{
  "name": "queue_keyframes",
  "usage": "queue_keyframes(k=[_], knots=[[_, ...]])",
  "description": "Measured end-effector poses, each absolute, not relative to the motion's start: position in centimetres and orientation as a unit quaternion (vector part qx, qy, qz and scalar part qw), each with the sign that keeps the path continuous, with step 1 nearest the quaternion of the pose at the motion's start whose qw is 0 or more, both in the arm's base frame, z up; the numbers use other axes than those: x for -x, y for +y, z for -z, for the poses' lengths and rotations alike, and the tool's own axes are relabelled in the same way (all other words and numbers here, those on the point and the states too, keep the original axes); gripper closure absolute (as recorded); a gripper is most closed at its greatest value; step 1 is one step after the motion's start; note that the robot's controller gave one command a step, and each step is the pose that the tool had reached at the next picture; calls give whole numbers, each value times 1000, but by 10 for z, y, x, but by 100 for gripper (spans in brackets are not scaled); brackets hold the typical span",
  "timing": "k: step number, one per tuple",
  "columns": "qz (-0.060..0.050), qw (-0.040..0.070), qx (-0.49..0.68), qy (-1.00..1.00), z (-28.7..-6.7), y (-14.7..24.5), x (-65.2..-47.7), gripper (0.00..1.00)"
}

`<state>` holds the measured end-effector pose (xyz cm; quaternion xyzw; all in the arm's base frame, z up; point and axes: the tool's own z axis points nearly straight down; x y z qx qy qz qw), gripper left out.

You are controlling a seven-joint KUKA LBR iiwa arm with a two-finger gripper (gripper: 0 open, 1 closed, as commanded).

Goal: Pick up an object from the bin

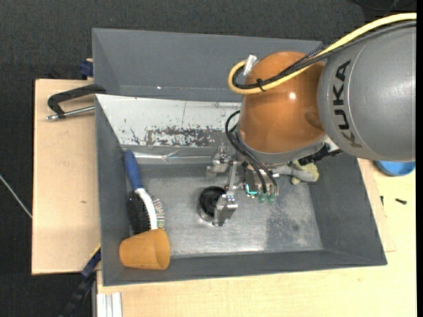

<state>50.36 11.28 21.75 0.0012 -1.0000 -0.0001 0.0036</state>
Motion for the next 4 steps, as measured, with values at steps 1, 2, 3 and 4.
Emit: queue_keyframes(k=[1,2,3,4], knots=[[-1,2,43,-999,-112,59,-552,0],[2,-3,47,-999,-74,76,-505,0],[2,-7,47,-999,-77,75,-508,100],[1,-6,-78,-997,-204,69,-505,100]])
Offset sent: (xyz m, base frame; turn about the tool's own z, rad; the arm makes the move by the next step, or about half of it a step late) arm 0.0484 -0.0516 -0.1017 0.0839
